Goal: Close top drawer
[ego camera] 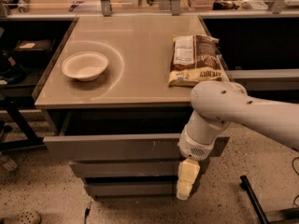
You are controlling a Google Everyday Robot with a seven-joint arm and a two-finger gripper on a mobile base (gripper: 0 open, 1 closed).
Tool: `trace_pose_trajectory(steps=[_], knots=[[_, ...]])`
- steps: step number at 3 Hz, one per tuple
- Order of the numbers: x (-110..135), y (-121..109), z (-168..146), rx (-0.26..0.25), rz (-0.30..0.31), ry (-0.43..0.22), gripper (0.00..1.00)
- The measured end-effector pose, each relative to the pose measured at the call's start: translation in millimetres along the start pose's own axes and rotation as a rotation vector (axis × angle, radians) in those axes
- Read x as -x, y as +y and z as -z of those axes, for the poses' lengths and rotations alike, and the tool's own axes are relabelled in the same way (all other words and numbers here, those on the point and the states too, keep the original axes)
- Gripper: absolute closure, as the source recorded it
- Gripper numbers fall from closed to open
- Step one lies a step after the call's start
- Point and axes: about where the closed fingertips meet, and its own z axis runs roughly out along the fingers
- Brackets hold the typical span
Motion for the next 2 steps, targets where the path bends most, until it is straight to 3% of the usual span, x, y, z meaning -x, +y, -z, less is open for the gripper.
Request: trace_pose_trajectory(steps=[1, 2], knots=[[0.0, 0.0, 0.0, 0.0, 0.0, 0.0, 0.0], [0.0, 0.0, 0.0, 0.0, 0.0, 0.0, 0.18]])
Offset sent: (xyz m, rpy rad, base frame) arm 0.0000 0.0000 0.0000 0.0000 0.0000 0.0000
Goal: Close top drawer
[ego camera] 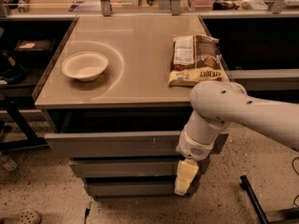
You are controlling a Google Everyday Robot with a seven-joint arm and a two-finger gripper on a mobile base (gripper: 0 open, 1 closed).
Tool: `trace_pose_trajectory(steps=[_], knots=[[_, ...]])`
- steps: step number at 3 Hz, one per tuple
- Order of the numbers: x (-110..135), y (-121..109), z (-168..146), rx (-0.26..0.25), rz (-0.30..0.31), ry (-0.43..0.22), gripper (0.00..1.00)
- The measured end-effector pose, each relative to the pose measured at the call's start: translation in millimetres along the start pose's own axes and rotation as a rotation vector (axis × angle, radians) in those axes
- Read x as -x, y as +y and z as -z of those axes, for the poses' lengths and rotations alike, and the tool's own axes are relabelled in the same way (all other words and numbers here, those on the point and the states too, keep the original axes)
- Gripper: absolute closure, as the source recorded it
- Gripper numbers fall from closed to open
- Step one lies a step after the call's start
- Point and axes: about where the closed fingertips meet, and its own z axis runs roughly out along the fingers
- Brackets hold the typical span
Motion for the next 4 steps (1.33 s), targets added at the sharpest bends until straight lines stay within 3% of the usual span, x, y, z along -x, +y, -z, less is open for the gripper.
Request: trace_pose_trajectory(steps=[2, 3, 4], knots=[[0.3, -0.1, 0.0, 0.0, 0.002, 0.0, 0.65], [2.8, -12.4, 0.4, -0.007, -0.004, 0.01, 0.88], [2.9, -27.1, -0.9, -0.023, -0.016, 0.009, 1.0]])
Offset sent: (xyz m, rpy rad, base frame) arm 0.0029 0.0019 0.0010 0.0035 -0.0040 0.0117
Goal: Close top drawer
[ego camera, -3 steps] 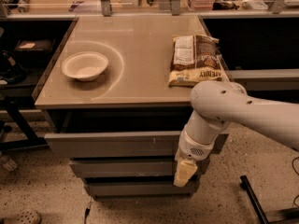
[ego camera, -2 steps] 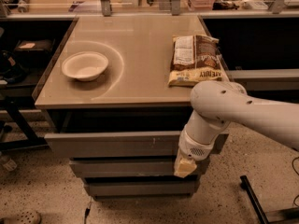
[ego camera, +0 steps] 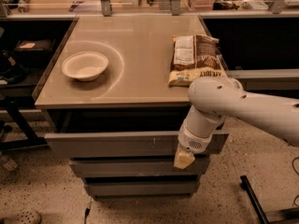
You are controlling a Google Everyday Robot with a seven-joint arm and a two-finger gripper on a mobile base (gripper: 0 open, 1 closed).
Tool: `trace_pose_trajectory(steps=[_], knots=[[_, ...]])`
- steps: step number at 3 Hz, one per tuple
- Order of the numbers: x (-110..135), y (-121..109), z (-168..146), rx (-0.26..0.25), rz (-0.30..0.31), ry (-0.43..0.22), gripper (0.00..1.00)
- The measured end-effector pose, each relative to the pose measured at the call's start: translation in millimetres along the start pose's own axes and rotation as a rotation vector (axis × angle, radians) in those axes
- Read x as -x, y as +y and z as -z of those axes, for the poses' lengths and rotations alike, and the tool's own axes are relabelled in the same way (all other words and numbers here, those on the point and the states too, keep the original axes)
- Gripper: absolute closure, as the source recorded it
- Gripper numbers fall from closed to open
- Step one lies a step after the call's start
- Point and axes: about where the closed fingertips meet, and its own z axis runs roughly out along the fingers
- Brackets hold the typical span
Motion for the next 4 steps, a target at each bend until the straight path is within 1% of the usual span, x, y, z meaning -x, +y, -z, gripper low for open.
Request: trace_pose_trajectory(steps=[1, 2, 3, 4], knots=[[2.4, -14.4, -0.9, -0.022, -0.014, 0.01, 1.0], [7.8, -26.6, 1.3, -0.055, -0.017, 0.032, 1.0], [7.9, -26.8, 1.2, -0.055, -0.016, 0.033, 0.82], [7.9, -26.8, 1.2, -0.055, -0.016, 0.033, 0.59]])
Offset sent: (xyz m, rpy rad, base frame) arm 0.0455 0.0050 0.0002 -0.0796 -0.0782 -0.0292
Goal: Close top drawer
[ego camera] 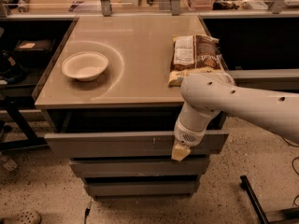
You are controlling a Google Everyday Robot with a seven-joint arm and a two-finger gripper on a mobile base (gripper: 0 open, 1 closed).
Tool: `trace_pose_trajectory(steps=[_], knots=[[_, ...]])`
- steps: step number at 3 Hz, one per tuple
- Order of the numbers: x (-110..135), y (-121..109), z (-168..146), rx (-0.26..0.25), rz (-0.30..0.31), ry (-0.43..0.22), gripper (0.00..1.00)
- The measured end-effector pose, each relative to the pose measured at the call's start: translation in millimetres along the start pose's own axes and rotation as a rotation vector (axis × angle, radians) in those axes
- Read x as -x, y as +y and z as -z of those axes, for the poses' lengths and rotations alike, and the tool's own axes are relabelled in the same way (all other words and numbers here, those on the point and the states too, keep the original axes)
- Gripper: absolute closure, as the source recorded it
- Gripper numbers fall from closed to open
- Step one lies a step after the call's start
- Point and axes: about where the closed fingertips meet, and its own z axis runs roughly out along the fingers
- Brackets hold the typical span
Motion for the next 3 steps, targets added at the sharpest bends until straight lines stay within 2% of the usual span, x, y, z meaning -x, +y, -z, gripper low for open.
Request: trace_pose_trajectory(steps=[2, 3], knots=[[0.0, 0.0, 0.0, 0.0, 0.0, 0.0, 0.13], [0.0, 0.0, -0.1, 0.0, 0.0, 0.0, 0.0]])
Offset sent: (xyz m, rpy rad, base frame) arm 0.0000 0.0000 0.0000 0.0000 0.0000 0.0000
